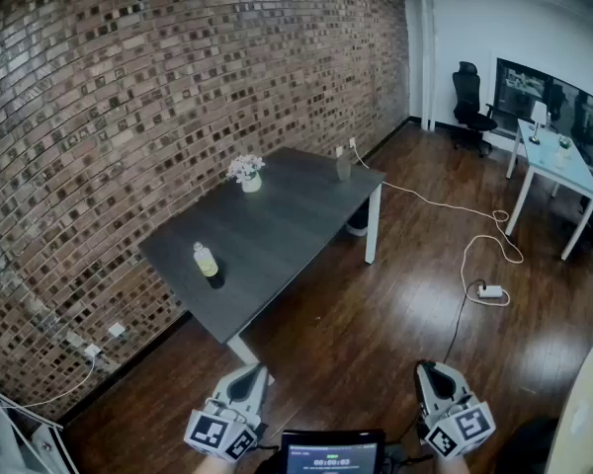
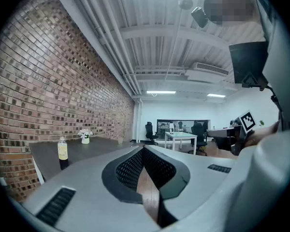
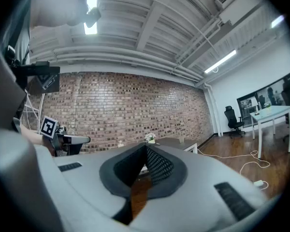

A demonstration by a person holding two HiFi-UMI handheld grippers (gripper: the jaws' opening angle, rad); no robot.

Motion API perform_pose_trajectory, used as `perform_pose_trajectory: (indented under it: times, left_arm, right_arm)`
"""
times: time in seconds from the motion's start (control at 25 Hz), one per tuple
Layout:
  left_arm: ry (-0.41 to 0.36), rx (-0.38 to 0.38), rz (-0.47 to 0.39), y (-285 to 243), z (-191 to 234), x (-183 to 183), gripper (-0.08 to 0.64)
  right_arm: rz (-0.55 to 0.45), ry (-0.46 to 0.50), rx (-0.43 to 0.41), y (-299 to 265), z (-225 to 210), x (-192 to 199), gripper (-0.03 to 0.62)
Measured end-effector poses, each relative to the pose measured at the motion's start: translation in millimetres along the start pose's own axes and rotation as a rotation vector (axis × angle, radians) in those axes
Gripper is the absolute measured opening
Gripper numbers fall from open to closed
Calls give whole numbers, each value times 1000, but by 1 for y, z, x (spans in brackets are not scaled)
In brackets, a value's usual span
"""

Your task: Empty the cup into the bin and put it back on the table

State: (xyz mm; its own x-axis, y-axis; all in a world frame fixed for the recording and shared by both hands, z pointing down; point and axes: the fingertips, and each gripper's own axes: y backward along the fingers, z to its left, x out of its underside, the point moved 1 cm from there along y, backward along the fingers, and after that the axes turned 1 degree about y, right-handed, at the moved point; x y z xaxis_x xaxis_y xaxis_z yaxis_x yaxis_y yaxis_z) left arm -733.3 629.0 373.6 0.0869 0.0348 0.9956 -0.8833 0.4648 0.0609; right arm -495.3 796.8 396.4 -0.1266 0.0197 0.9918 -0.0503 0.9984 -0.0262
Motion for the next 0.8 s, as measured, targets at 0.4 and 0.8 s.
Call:
perform_pose_trajectory:
  times: [0.4, 0.8]
  left_arm:
    - [6, -23, -64, -49, 40, 2, -6]
    - [19, 49, -60, -125, 104, -3, -6]
  right_arm:
    - [16, 13, -2, -53, -18, 0, 3]
    - [43, 27, 50, -139, -40, -9, 3]
